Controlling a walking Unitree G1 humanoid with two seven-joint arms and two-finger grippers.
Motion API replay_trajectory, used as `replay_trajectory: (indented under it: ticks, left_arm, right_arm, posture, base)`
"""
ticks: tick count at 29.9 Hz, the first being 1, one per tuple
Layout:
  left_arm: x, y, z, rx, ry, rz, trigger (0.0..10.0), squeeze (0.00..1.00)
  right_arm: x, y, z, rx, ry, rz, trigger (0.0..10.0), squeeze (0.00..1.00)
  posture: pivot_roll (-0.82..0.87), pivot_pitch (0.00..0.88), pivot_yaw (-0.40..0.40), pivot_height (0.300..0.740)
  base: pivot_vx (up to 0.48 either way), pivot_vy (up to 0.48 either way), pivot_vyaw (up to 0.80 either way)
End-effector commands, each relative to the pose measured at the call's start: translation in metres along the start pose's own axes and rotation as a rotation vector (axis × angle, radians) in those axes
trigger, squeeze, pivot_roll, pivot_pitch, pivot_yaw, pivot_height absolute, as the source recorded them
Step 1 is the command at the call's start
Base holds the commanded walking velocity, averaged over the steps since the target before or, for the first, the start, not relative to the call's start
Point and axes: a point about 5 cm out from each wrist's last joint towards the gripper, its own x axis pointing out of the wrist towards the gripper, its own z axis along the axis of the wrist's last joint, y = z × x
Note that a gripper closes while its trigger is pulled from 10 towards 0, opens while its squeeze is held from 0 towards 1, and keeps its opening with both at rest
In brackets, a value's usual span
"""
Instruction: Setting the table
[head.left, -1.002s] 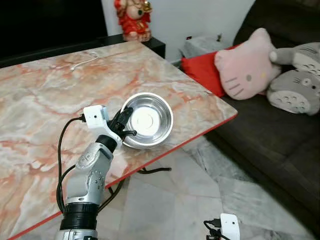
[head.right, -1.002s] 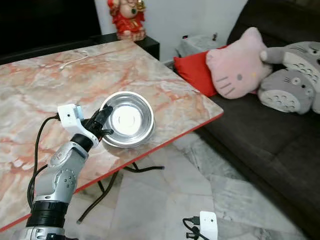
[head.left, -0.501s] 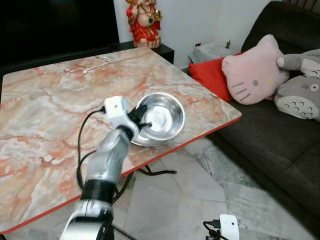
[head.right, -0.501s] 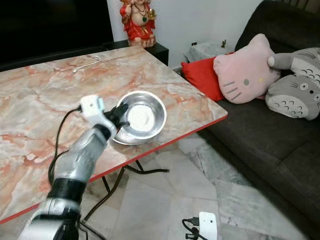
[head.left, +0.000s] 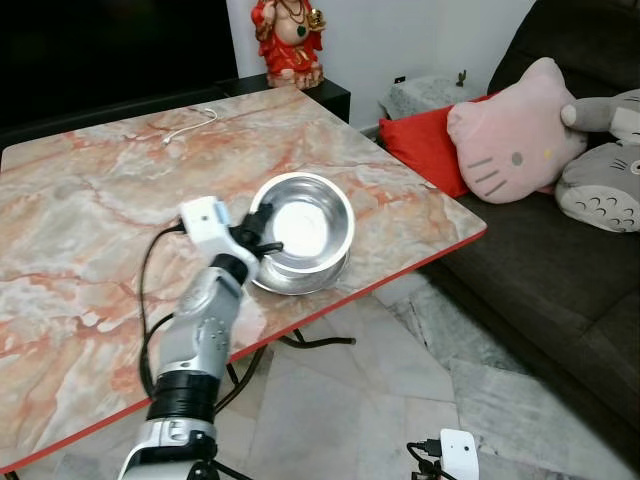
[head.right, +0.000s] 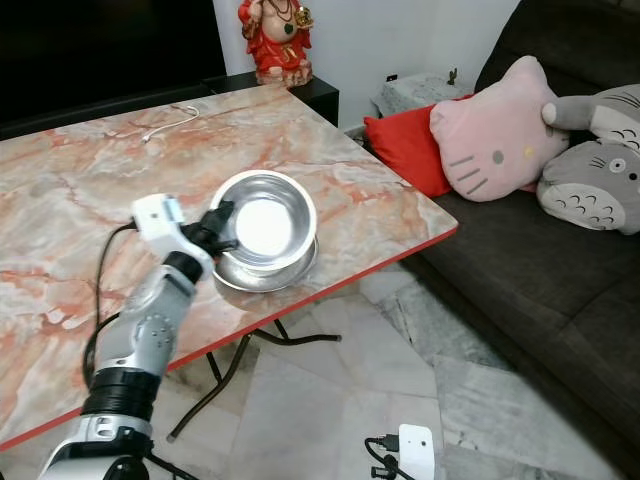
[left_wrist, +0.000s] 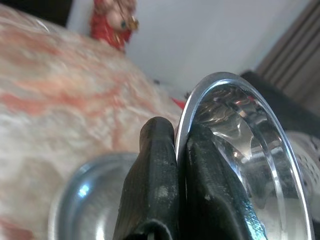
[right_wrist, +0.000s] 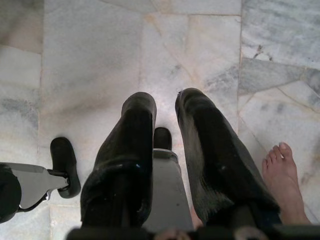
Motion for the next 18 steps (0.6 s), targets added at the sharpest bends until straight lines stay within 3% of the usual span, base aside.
replay_trajectory:
  ticks: [1,13,18]
  left_arm:
    - [-0.002,0.0026,0.0094,-0.003,-0.057,0.014,10.0,0.0]
    - [-0.0035,0.007,0.0139,0.007,-0.078,0.025,10.0,0.0]
    - [-0.0038,0.0066,0.0129,0.004,-0.073,0.02,10.0,0.0]
  right_arm:
    - [-0.0009,-0.0011,-0.0031,0.015,0.005,-0.005,10.0,0.0]
    - [-0.0008,-0.0002,-0.0028,0.012,0.004,-0.001,10.0,0.0]
    - [-0.0008,-0.0001,-0.0031,0.008,0.006,0.001,10.0,0.0]
  posture:
    - [0.08,0.0,0.0,0.74]
    - [0.08,0.0,-0.001,0.74]
    - [0.08,0.0,-0.001,0.74]
  base:
    - [0.0,0.0,0.0]
    - [0.0,0.0,0.0]
    - [0.277,0.0,0.0]
